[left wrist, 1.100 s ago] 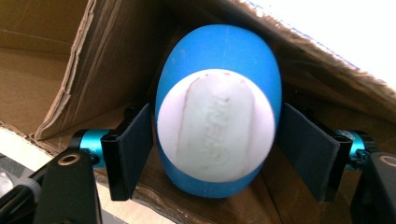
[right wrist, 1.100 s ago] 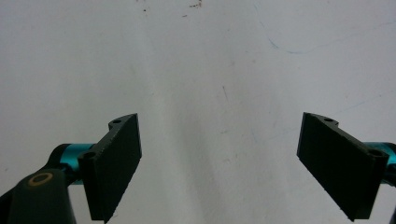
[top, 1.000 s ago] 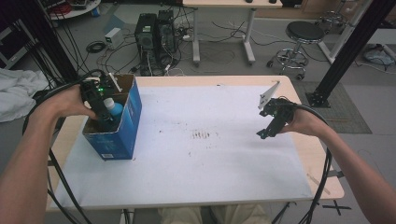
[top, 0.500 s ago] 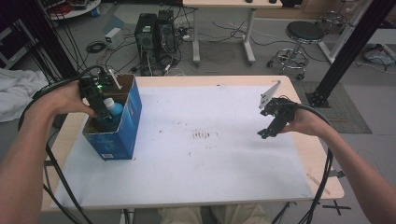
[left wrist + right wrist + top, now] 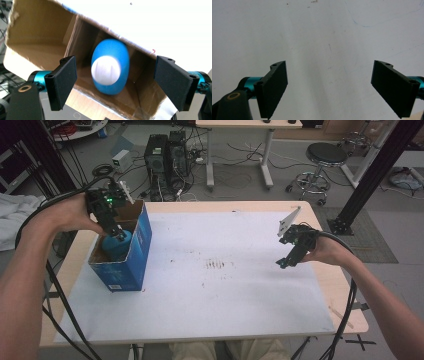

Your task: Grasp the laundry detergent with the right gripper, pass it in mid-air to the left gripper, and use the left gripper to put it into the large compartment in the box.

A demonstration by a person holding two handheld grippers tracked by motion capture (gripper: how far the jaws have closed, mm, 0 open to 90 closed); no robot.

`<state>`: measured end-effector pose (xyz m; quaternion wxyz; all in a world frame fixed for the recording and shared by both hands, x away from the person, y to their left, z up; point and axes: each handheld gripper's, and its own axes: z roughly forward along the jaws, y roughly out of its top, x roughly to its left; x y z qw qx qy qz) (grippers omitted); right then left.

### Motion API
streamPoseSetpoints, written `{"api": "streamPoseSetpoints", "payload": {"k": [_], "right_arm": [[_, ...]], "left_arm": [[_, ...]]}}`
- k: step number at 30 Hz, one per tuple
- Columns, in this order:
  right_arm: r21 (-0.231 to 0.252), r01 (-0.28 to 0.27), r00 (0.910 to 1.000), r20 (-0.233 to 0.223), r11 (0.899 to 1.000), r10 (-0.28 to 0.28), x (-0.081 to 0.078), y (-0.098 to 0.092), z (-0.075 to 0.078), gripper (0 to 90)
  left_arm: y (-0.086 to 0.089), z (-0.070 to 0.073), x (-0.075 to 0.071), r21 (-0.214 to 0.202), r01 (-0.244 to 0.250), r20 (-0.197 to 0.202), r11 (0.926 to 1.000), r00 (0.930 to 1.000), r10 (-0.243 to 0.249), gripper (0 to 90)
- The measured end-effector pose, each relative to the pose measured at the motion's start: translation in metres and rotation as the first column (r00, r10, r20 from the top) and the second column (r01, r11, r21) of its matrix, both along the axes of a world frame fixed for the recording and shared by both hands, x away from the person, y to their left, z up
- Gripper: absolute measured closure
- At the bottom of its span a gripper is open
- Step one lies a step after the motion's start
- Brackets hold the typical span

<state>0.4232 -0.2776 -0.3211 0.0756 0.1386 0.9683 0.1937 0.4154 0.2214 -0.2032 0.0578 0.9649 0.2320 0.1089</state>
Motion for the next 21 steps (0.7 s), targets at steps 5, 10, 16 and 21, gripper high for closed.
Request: {"api": "streamPoseSetpoints", "payload": {"k": [5, 10, 16, 21], "right_arm": [[-0.003, -0.002, 1.0000, 0.005, 1.000, 0.002, 0.000, 0.002, 0.002, 13.0], [-0.006, -0.008, 0.9999, 0.011, 1.000, 0.008, 0.000, 0.005, 0.003, 13.0], [-0.012, -0.012, 0.9999, 0.010, 1.000, 0.012, 0.000, 0.007, 0.003, 13.0], [-0.014, -0.011, 0.9998, 0.016, 1.000, 0.011, 0.000, 0.009, 0.005, 13.0]], "left_arm": [[-0.024, 0.011, -0.001, -0.010, 0.049, 0.023, 0.9988, 0.9986, -0.049, 18.5], [-0.052, 0.016, -0.002, -0.009, 0.109, 0.043, 0.9940, 0.9931, -0.109, 17.4], [-0.086, 0.009, 0.000, -0.010, 0.165, 0.048, 0.9863, 0.9853, -0.164, 16.2], [-0.112, -0.007, 0.004, -0.042, 0.188, 0.047, 0.9812, 0.9813, -0.187, 16.1]]}}
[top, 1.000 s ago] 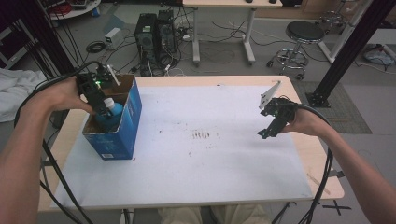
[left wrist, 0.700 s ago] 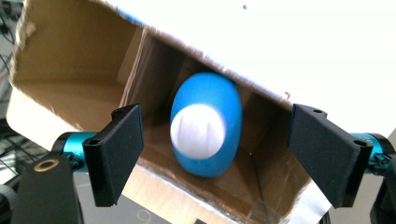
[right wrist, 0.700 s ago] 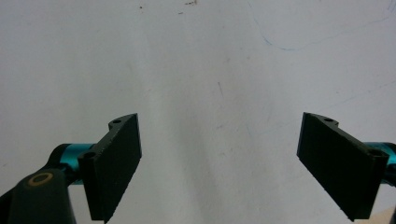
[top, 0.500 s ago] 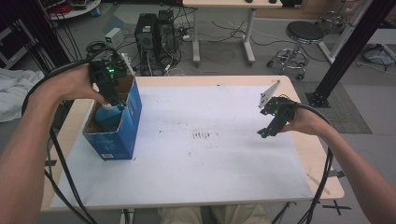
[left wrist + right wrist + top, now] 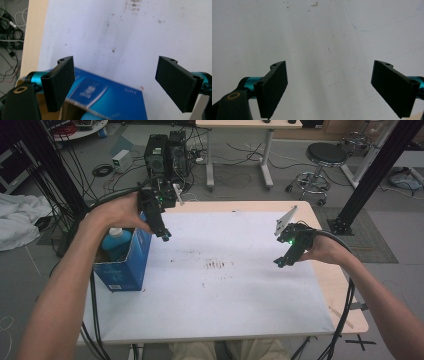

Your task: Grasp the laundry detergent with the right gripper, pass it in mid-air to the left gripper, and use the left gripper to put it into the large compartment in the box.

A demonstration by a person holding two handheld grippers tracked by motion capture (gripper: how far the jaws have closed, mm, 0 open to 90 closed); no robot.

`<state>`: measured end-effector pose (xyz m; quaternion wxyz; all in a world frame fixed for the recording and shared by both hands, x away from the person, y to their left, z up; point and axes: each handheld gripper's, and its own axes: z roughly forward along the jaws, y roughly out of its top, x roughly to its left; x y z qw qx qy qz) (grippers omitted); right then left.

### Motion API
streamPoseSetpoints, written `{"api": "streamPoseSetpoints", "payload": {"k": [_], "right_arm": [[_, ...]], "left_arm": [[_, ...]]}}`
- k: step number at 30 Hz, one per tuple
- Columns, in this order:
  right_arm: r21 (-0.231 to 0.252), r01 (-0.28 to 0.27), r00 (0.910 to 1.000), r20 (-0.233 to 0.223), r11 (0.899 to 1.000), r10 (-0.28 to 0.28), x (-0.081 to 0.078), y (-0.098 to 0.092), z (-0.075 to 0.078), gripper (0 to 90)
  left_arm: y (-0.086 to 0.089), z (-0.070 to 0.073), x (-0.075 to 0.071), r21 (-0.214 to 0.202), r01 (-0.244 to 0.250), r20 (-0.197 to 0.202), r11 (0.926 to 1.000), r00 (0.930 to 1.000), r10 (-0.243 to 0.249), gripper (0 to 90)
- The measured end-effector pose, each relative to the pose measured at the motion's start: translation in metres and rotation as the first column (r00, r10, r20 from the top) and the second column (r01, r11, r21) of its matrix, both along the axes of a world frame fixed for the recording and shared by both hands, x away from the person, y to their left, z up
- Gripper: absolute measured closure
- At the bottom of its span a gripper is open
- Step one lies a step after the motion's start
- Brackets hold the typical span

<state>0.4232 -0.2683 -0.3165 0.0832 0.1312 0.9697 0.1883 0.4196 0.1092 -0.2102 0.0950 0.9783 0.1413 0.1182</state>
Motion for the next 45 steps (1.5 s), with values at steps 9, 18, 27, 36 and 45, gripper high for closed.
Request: {"api": "streamPoseSetpoints", "payload": {"k": [9, 18, 27, 36, 45], "right_arm": [[-0.011, -0.002, 0.9999, 0.010, 1.000, 0.002, 0.001, 0.003, 0.005, 13.0], [-0.038, 0.004, 0.9996, 0.027, 0.999, -0.003, 0.002, 0.006, 0.013, 13.0], [-0.053, 0.010, 0.9996, 0.026, 0.999, -0.009, 0.004, 0.007, 0.012, 13.0], [-0.054, 0.008, 0.9996, 0.026, 0.999, -0.007, 0.006, 0.009, 0.011, 13.0], [-0.059, 0.010, 0.9997, 0.024, 0.998, -0.008, 0.006, 0.009, 0.010, 13.0]], "left_arm": [[-0.042, -0.048, 0.001, 0.020, 0.075, -0.057, 0.9970, 0.9956, -0.074, 10.3], [-0.064, -0.091, 0.005, 0.097, 0.099, -0.104, 0.9903, 0.9906, -0.089, 10.3], [-0.069, -0.100, 0.005, 0.089, 0.112, -0.119, 0.9898, 0.9878, -0.101, 10.3], [-0.067, -0.099, 0.004, 0.083, 0.106, -0.116, 0.9908, 0.9885, -0.096, 10.3], [-0.064, -0.097, 0.004, 0.074, 0.095, -0.110, 0.9927, 0.9901, -0.087, 10.3]]}}
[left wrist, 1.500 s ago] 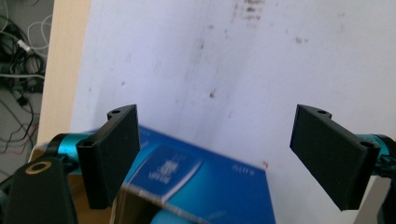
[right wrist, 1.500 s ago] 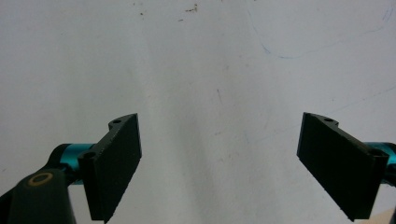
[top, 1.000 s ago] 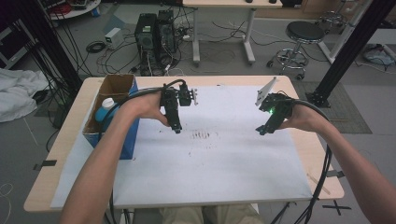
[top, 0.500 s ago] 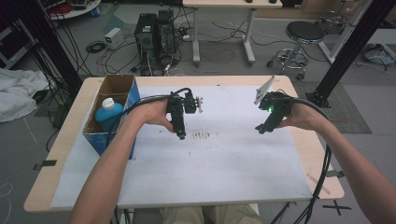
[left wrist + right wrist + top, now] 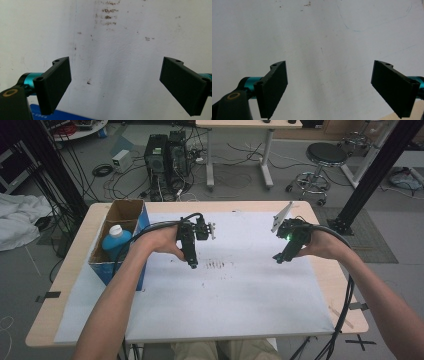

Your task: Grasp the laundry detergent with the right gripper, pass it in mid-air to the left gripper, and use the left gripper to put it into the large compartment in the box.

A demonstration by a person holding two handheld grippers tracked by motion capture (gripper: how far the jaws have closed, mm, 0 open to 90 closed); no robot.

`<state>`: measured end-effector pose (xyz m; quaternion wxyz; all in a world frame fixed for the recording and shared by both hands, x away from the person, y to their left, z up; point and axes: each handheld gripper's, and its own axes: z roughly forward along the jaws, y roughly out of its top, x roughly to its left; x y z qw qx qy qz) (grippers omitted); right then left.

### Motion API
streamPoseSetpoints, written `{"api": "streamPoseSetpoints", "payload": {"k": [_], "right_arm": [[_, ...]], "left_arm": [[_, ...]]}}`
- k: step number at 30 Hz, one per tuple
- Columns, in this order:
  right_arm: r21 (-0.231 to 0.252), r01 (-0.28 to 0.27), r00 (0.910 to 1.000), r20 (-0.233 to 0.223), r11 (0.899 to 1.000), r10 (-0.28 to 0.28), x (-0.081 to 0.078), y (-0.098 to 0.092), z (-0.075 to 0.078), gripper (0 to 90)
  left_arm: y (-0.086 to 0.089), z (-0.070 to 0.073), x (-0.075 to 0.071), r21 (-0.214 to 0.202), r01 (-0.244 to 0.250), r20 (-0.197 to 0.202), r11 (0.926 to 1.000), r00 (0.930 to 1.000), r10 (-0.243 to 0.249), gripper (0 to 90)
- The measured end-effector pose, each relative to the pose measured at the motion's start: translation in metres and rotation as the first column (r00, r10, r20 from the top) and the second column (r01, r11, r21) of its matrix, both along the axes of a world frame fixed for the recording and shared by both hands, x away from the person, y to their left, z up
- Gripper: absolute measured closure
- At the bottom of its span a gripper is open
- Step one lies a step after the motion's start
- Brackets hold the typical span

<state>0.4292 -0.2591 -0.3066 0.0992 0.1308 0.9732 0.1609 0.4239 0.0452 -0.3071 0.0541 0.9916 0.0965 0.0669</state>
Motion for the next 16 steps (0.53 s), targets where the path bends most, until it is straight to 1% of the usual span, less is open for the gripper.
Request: {"api": "streamPoseSetpoints", "payload": {"k": [1, 11, 13, 16], "right_arm": [[0.000, -0.001, 1.0000, 0.000, 1.000, 0.001, -0.0001, 0.0002, -0.0001, 13.0], [-0.004, -0.008, 1.0000, 0.002, 1.000, 0.008, -0.0019, 0.0036, -0.0003, 13.0], [-0.007, -0.009, 1.0000, 0.003, 1.000, 0.009, -0.0022, 0.0039, -0.0003, 13.0], [-0.002, -0.007, 1.0000, 0.004, 1.000, 0.007, -0.0017, 0.0041, 0.0002, 13.0]], "left_arm": [[0.0000, 0.0005, 0.0002, 0.006, 0.004, -0.001, 1.0000, 1.0000, -0.004, 10.3], [0.0006, 0.0027, -0.0012, -0.010, 0.002, 0.001, 0.9999, 1.0000, -0.002, 10.3], [0.0012, 0.0038, -0.0019, -0.008, 0.000, 0.003, 1.0000, 1.0000, 0.000, 10.3], [0.0021, 0.0055, -0.0022, -0.013, 0.000, 0.005, 0.9999, 1.0000, 0.000, 10.3]]}}
